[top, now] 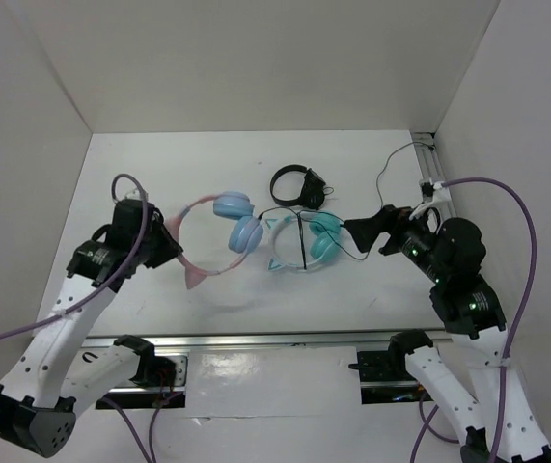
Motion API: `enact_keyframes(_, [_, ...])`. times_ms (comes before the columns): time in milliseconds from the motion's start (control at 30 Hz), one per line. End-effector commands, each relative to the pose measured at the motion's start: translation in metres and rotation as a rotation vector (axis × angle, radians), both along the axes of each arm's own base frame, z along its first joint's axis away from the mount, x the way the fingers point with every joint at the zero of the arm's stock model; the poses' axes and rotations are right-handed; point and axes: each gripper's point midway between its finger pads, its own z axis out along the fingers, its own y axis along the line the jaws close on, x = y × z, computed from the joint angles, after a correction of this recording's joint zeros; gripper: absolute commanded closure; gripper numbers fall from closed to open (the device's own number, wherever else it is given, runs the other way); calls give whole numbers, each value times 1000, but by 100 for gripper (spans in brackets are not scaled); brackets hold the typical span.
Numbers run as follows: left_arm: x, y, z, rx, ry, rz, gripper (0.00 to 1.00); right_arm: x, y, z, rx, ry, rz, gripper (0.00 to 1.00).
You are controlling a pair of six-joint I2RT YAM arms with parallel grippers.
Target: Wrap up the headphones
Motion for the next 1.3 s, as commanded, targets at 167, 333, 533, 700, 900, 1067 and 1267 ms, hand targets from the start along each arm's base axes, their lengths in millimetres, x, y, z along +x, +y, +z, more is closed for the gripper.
enact_keyframes(167, [5,-14,143,-59,-286,-131,100,7,17,41,168,-284,66,0])
enact_keyframes(333, [0,-33,230,-142,-463,-250,100,30,15,34,144,-317,28,0])
enact_keyframes(533, [-21,-38,318,-182,-715,-336,100,45,11,41,98,-327,-6,0])
enact_keyframes(700, [-37,-36,368,-207,-874,-350,100,48,11,45,90,-333,-6,0])
enact_keyframes(900, [-33,-47,371,-244,-862,-390,100,40,21,47,67,-362,71,0])
enact_keyframes(1067, [-20,-45,371,-223,-858,-365,100,19,43,44,44,-411,253,0])
enact_keyframes(1267, [8,-31,358,-128,-827,-276,100,-11,59,39,24,-480,425,4])
